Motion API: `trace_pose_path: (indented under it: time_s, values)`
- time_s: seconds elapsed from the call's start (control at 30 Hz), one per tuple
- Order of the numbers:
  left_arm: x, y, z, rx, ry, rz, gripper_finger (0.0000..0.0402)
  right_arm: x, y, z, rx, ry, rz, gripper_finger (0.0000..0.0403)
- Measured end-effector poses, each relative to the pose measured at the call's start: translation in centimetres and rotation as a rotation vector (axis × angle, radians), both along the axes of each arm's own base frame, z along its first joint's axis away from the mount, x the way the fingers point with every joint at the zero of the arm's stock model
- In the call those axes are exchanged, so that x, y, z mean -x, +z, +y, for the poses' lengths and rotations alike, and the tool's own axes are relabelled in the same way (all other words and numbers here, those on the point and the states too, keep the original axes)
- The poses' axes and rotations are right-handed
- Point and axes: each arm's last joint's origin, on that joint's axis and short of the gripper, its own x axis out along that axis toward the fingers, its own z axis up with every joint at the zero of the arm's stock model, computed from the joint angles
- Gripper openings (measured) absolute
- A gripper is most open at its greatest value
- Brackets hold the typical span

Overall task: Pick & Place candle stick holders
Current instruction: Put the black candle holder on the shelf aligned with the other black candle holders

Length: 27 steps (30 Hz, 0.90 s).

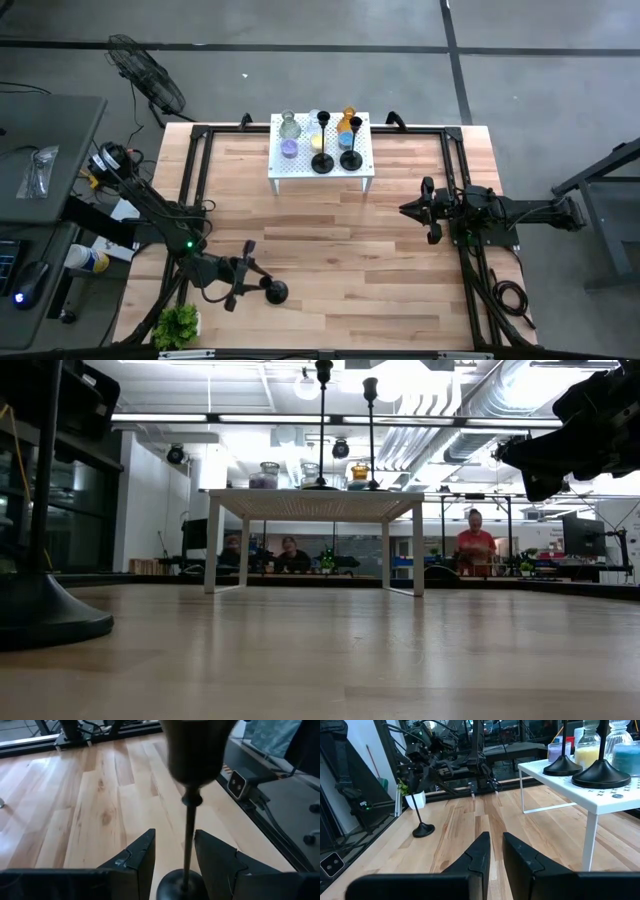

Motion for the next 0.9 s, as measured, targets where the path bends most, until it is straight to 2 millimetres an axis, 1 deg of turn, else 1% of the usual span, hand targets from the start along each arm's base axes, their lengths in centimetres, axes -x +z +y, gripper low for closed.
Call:
trace_pose_path:
  time_s: [0.37, 0.63, 0.77, 0.9]
  values:
    - [0.0, 0.2, -0.1, 0.021, -0.022, -0.007, 0.0134, 0.0, 0.0, 0.0, 0.0, 0.0, -0.001, 0.0042]
    - [-0.5, 0.3, 0.3, 0.079, 0.015, -0.002, 0.0134, 0.0, 0.0, 0.0, 0.0, 0.0, -0.002, 0.0042]
    - [-0.7, -0.3, 0.1, 0.061, 0.019, 0.014, 0.0134, 0.0, 0.0, 0.0, 0.0, 0.0, -0.002, 0.0042]
    - [-1.1, -0.5, -0.4, 0.108, -0.004, -0.01, 0.0134, 0.0, 0.0, 0.0, 0.0, 0.0, -0.002, 0.0042]
